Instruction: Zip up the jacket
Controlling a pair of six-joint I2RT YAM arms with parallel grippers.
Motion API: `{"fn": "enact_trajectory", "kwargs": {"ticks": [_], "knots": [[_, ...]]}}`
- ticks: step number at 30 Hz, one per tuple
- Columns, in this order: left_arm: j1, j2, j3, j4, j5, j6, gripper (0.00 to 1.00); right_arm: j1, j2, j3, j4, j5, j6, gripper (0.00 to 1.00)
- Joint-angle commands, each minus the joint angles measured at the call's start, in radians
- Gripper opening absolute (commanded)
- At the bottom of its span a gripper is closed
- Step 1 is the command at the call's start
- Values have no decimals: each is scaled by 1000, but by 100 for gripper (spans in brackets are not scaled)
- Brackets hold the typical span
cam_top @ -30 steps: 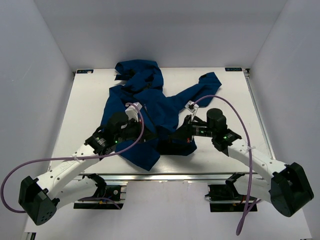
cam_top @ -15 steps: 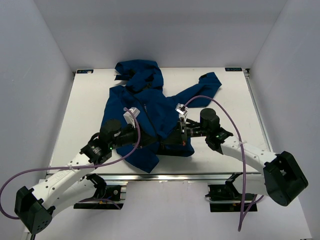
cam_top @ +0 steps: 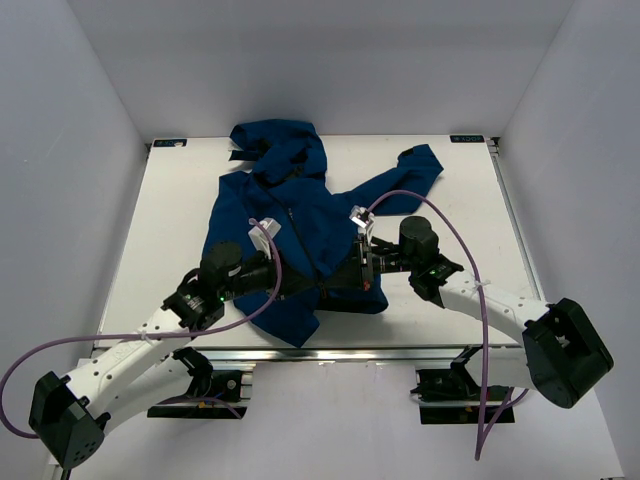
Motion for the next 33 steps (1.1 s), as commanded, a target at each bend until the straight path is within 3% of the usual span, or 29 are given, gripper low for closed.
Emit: {"fn": "enact_trajectory", "kwargs": {"ticks": [1, 17, 33], "knots": [[-3, -36, -7, 57, 24, -18, 0, 8, -4, 17, 83, -26, 9, 0], [-3, -110, -42, 78, -98, -110, 0, 15, -21, -24, 113, -7, 21, 0], [-2, -104, -65, 117, -73, -136, 0, 26, -35, -39, 186, 53, 41, 0]]}}
